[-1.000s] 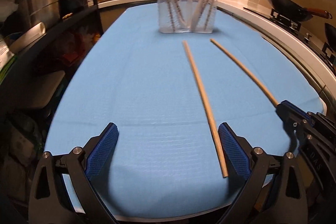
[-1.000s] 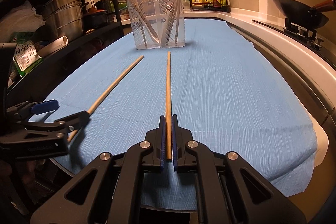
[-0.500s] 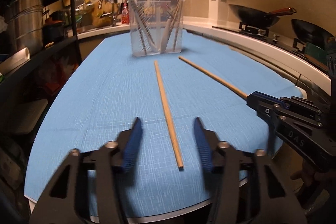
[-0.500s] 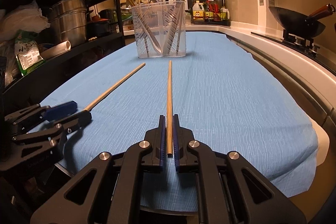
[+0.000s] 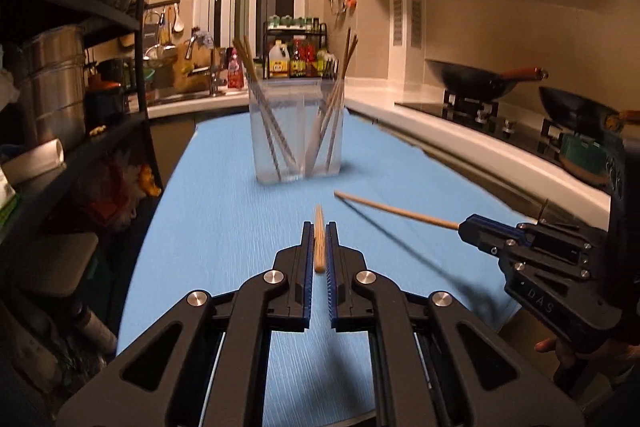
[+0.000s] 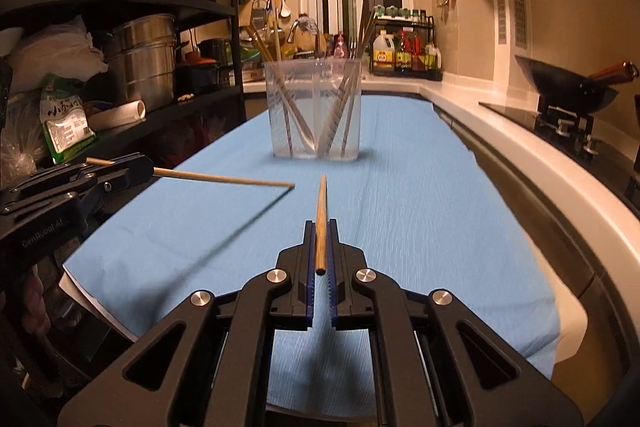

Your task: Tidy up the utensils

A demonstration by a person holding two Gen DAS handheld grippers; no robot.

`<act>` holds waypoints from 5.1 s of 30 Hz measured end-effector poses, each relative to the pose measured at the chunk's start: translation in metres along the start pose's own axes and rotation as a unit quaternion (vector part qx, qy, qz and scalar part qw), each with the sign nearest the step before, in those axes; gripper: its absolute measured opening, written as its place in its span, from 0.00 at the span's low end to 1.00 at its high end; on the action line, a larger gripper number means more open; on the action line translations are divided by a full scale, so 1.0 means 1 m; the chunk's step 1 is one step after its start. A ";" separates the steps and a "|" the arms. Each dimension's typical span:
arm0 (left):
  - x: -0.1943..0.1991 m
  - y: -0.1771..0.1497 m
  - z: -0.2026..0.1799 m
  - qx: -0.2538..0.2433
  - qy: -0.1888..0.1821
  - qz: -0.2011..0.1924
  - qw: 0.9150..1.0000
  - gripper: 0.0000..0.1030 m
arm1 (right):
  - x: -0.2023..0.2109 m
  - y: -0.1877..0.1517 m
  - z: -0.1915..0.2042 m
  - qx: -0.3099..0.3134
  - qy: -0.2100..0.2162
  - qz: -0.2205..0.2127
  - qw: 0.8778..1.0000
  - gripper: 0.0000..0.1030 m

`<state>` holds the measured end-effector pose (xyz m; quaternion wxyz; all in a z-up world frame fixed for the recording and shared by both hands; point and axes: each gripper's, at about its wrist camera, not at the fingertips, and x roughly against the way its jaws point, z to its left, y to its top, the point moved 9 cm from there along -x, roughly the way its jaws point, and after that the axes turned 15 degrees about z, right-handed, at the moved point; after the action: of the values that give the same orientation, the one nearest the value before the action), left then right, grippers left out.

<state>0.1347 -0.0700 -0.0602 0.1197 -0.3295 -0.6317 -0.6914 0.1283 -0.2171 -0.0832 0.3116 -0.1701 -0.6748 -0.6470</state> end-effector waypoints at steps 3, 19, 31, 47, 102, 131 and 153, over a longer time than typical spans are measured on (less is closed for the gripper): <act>0.007 0.015 0.000 -0.002 -0.005 -0.010 1.000 0.06 | 0.006 0.014 -0.002 -0.002 -0.004 -0.007 1.000 0.05; 0.025 0.082 0.018 -0.007 -0.014 -0.036 0.999 0.06 | 0.021 0.093 -0.011 -0.008 -0.008 -0.031 0.999 0.05; 0.024 0.115 0.026 -0.003 -0.031 -0.022 0.999 0.06 | 0.023 0.137 -0.015 -0.011 0.000 -0.046 0.999 0.05; 0.045 0.239 0.053 -0.005 -0.038 -0.038 0.999 0.06 | 0.078 0.284 -0.010 0.027 0.008 -0.127 0.991 0.05; -0.099 0.233 0.094 0.037 0.065 0.030 0.997 0.86 | -0.084 0.267 -0.035 -0.020 -0.005 -0.027 0.999 0.71; -0.061 0.127 0.085 0.077 0.102 0.039 0.991 0.90 | -0.047 0.160 -0.022 -0.038 -0.059 -0.025 0.997 0.91; -0.060 0.116 0.082 0.071 0.114 0.038 0.990 0.90 | -0.048 0.146 -0.021 -0.032 -0.066 -0.026 0.997 0.92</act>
<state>0.2716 -0.0272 -0.0057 0.2404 -0.2628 -0.6487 -0.6725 0.2606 -0.2137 -0.0022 0.2441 -0.2045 -0.6770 -0.6636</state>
